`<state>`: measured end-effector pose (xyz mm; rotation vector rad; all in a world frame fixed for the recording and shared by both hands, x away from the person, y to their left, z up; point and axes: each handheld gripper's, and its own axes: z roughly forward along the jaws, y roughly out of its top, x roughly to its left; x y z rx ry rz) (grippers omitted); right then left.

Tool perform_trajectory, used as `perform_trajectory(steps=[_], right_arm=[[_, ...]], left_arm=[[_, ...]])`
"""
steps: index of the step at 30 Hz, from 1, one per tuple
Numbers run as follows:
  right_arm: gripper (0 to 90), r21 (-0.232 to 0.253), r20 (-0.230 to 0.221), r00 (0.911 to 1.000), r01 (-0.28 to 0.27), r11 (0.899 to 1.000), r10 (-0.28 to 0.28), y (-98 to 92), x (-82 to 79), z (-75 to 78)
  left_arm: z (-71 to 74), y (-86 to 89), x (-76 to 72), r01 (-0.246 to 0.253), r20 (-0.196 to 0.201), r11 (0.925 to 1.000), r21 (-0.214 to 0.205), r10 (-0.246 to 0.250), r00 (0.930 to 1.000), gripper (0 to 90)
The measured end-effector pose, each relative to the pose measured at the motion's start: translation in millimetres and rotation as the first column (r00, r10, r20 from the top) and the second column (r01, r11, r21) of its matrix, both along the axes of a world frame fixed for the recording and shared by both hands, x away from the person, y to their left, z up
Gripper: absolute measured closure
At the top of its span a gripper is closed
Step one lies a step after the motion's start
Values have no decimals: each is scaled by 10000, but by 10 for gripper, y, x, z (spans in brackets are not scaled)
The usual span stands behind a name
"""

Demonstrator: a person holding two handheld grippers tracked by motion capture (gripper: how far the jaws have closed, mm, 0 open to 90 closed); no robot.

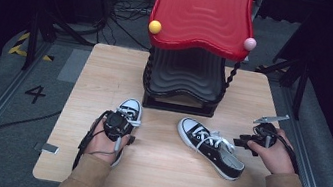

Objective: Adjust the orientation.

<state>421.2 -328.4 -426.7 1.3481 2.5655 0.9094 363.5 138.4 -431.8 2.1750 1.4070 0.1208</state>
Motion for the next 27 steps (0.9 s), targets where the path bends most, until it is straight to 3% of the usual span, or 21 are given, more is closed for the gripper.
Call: perform_trajectory(steps=[6,9,14,22,27], right_arm=[[590,-112,-154,9999,14,9999,-15,6,-29,-43],[589,-143,-174,9998,29,9999,-32,-2,-42,-53],[585,-176,-214,9997,84,9998,-88,-31,-73,-68],[584,-162,-230,9996,128,9998,-132,-66,-96,-82],[584,-157,-220,9995,212,9997,-216,-102,-102,-82]], left_arm=[[-32,-26,57,-150,116,9998,153,148,9998,732],[-95,-31,116,-69,-54,10000,-6,69,10000,733],[-119,-102,155,-44,107,9982,600,38,9999,748],[-64,-91,112,34,513,9967,808,-75,9987,828],[21,-74,68,311,397,9983,487,-330,9987,840]])
